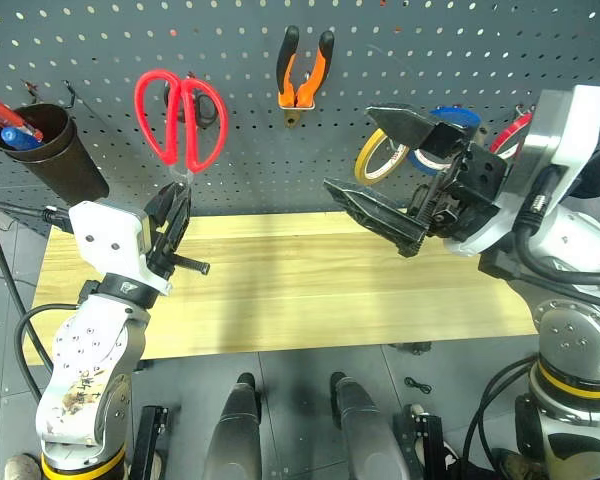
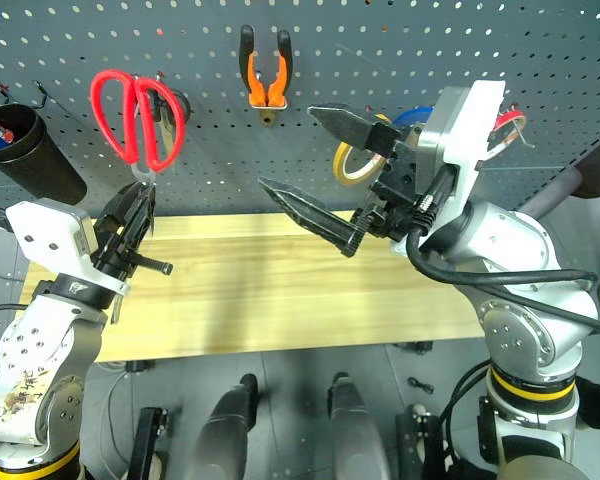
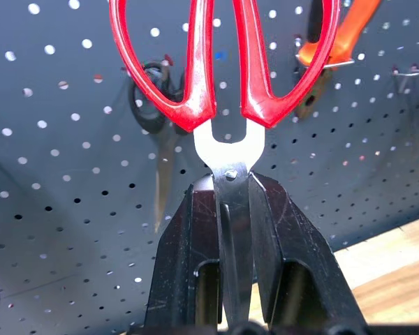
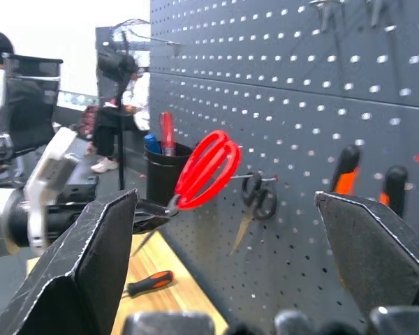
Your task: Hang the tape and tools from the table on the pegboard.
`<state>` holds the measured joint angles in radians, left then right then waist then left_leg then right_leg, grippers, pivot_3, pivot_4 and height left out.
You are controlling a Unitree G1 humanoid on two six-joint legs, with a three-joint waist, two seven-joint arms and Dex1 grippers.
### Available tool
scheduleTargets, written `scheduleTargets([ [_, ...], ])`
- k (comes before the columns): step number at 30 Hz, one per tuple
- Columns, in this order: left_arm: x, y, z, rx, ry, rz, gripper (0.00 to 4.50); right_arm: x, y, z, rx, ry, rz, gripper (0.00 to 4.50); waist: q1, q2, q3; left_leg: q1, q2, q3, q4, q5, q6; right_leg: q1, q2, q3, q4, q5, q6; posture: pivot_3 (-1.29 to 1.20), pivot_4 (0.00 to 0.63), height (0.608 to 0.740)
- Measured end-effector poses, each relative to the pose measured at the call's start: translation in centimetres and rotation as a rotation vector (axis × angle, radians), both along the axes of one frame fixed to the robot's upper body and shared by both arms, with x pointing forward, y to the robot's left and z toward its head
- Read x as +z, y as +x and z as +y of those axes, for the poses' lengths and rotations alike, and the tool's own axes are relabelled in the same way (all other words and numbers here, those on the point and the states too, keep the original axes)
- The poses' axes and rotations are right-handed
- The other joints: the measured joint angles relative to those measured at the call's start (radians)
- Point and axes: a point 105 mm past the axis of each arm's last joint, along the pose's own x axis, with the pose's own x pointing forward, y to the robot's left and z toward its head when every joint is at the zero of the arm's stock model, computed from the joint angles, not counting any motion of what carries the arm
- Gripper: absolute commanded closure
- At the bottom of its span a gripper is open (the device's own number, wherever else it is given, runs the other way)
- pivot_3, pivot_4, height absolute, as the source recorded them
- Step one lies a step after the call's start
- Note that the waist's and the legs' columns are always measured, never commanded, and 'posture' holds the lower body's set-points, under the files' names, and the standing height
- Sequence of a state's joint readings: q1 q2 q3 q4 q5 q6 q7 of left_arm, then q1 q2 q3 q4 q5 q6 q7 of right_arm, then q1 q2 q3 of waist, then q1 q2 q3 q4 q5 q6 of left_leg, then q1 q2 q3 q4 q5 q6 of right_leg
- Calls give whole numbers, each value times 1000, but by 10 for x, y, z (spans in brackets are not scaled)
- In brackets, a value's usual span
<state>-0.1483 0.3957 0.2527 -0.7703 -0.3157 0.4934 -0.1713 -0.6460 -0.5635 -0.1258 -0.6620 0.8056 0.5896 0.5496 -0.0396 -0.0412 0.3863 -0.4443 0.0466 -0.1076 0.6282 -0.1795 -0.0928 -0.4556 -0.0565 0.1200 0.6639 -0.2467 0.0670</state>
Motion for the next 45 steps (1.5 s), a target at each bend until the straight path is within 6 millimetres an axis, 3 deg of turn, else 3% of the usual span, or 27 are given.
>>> scheduleTargets([
  [14,-17,23,8,75,14,86,4382,-1,8,-3,-15,-9,-1,0,2,0,0,0,0,0,1,0,0,0,0,0,1,0,0,29,346,740],
  [22,-26,38,1,64,67,119,4382,6,9,3,-3,-6,-32,0,2,0,-2,0,0,0,1,0,0,0,0,0,1,1,-1,26,345,740],
  [31,-39,52,1,57,53,163,219,-5,23,4,-70,-37,-4,0,2,0,-2,-1,0,0,2,0,0,0,-1,0,1,2,0,34,364,740],
  [32,-46,49,3,59,60,183,30,-10,24,4,-74,-44,7,0,-1,0,-2,0,0,0,1,0,1,0,-1,0,1,2,0,34,364,740],
  [35,-74,38,18,88,74,279,30,-28,30,-2,-102,-74,58,0,-3,0,-2,-1,0,0,1,0,1,-1,-1,0,1,2,0,41,372,740],
  [39,-84,32,32,110,71,321,30,-41,31,4,-96,-137,71,0,2,0,-2,1,0,0,1,2,2,0,0,0,2,3,0,46,382,740],
  [42,-106,30,58,185,23,427,30,-65,31,10,-73,-201,135,0,3,0,-2,2,0,0,1,2,2,1,0,0,2,4,0,53,391,740],
  [45,-130,28,82,230,3,558,30,-75,29,20,-43,-239,155,0,2,0,-2,2,0,0,1,2,2,1,0,0,2,4,0,57,400,740],
])
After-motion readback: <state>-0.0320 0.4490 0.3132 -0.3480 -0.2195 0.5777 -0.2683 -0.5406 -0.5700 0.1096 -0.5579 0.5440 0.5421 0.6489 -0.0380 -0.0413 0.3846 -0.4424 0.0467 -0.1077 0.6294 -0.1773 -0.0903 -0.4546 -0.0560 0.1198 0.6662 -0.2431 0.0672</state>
